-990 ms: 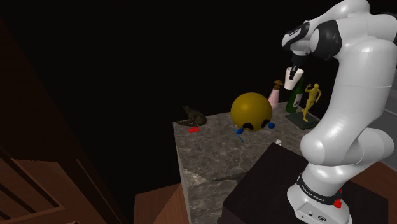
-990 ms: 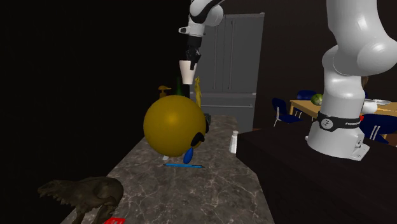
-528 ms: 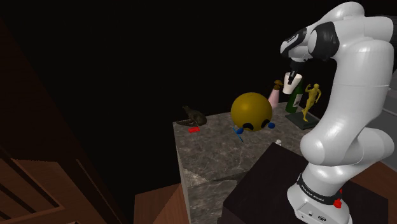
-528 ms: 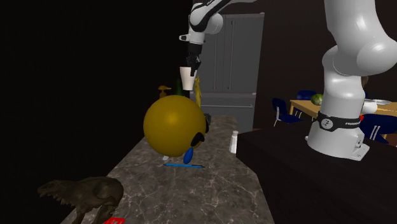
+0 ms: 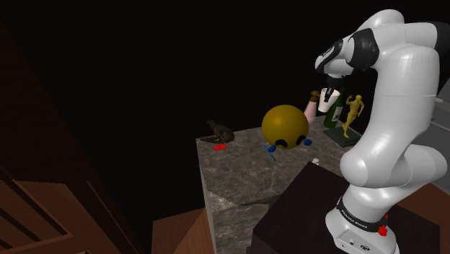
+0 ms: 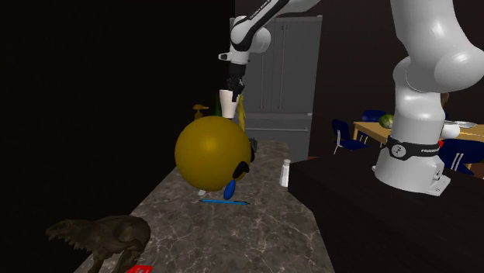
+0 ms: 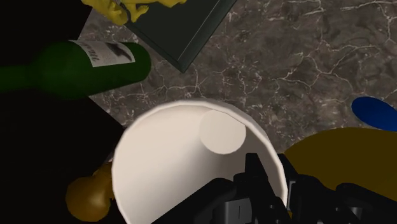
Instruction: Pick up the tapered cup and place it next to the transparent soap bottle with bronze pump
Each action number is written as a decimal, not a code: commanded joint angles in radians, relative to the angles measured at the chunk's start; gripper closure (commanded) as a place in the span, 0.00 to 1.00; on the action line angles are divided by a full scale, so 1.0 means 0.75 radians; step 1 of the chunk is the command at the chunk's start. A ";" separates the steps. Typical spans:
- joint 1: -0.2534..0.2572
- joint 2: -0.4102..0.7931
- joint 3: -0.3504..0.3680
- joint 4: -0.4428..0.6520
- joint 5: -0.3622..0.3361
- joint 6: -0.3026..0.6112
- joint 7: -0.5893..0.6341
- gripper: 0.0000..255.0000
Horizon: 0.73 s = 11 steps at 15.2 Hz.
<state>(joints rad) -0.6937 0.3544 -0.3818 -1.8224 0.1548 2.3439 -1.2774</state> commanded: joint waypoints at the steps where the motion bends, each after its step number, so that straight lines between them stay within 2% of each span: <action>1: -0.002 0.017 0.005 -0.013 0.009 0.030 -0.005 1.00; 11: -0.025 0.114 0.036 -0.063 0.065 0.172 -0.040 1.00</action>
<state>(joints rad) -0.7103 0.4322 -0.3579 -1.8643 0.1983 2.4591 -1.3044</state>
